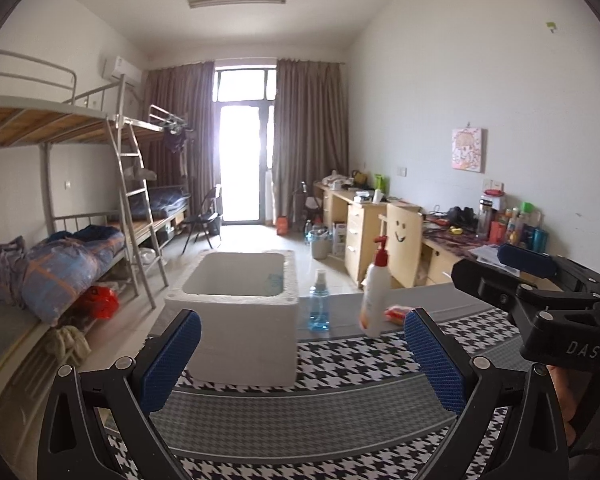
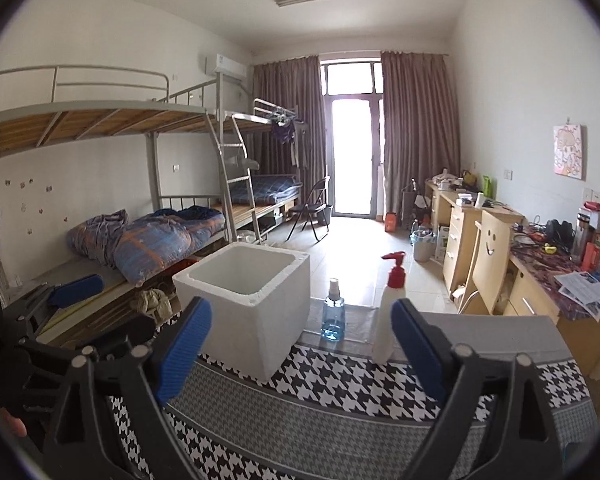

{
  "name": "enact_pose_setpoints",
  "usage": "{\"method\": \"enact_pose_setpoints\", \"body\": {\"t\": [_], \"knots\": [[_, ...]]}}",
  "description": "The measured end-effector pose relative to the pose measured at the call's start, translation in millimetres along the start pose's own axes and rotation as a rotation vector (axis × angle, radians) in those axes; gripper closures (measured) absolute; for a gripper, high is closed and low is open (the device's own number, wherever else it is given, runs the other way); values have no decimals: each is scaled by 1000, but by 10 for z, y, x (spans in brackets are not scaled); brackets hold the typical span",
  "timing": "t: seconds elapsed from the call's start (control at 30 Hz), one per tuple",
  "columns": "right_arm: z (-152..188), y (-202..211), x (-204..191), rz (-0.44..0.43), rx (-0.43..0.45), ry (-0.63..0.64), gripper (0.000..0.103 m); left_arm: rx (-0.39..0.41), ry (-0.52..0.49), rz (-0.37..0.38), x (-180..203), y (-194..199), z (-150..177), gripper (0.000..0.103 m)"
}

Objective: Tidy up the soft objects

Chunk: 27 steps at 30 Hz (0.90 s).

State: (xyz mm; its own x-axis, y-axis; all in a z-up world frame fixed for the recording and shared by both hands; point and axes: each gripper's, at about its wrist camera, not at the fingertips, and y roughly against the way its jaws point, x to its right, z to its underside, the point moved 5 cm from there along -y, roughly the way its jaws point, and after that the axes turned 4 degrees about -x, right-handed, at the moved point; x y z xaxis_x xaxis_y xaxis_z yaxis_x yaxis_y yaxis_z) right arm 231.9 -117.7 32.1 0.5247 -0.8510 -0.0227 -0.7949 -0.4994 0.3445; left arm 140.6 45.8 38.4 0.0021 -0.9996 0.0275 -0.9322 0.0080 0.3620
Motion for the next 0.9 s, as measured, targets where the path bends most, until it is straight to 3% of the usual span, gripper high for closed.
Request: {"method": "enact_pose_setpoints", "body": {"t": [0.37,0.9], "knots": [[203,385,91,25,52,-38,8,69,-13,31,184,272,71,1],[487,757,205,103,124,-54,3,128,-22,-4,327,420,236,1]]}}
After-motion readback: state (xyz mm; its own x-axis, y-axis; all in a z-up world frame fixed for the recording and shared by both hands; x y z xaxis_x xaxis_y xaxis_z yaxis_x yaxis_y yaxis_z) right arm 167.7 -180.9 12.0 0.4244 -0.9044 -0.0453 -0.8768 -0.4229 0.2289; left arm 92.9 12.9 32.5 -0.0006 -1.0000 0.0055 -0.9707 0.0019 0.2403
